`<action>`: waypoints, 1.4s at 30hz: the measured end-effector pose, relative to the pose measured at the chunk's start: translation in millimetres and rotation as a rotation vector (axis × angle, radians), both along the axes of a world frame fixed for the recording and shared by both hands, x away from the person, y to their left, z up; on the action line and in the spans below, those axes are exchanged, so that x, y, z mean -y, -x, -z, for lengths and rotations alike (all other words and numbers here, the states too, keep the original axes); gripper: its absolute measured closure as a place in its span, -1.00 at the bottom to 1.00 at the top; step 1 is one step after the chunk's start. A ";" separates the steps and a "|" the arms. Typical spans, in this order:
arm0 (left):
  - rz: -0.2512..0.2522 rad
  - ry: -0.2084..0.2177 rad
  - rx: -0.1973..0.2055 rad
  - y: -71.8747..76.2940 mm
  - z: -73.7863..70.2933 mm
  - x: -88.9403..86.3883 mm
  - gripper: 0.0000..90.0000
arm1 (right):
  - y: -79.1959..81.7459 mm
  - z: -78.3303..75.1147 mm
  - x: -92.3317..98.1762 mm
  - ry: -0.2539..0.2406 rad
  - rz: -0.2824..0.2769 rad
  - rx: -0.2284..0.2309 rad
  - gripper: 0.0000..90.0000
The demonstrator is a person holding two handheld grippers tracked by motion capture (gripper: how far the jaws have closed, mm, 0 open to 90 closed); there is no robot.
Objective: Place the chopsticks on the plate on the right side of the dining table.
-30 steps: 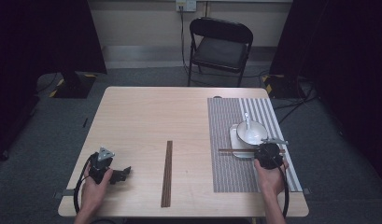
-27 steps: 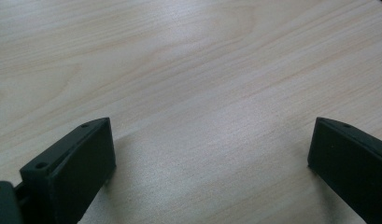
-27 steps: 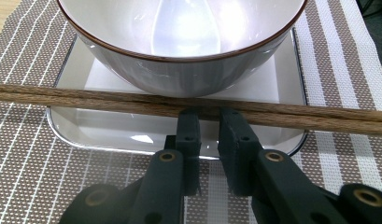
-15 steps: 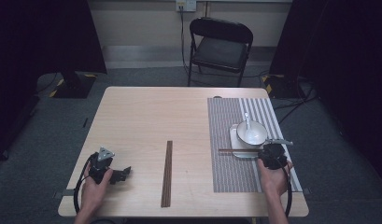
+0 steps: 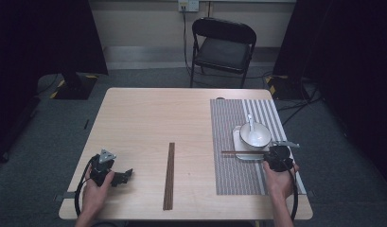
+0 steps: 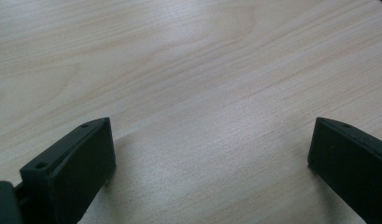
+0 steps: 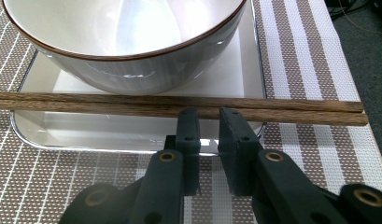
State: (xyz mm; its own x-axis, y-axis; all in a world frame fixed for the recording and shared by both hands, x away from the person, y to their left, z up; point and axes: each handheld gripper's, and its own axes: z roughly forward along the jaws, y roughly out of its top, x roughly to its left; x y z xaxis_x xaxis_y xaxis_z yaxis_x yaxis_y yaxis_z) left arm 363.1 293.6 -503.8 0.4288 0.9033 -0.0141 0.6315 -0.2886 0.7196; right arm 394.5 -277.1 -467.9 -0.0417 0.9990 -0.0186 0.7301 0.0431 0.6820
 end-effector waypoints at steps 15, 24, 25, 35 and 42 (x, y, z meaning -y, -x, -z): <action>-0.001 0.000 0.001 0.0 0.1 0.0 -1.00 | -1.2 1.4 1.5 0.003 -0.006 0.002 0.73; 0.000 0.000 0.001 0.0 0.0 0.0 -1.00 | -0.1 0.7 2.7 -0.011 -0.014 0.015 0.72; 0.000 0.000 0.001 0.0 0.0 0.0 -1.00 | 0.5 0.4 3.1 -0.019 -0.012 0.019 0.72; -0.001 0.000 0.001 0.0 0.0 0.0 -1.00 | 8.4 -11.4 -1.5 -0.080 -0.057 0.039 0.57; 0.001 -0.005 -0.001 0.0 -0.2 -0.2 -1.00 | 12.8 -17.6 -19.7 -0.093 -0.137 0.078 0.30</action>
State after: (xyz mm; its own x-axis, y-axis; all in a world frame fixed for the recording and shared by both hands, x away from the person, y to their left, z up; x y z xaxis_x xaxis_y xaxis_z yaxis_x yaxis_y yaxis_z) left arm 363.0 293.7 -503.6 0.4297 0.9029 -0.0101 0.6321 -0.2928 0.7175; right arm 381.7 -257.4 -450.2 -0.1799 0.9815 0.0654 0.6661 0.0726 0.7423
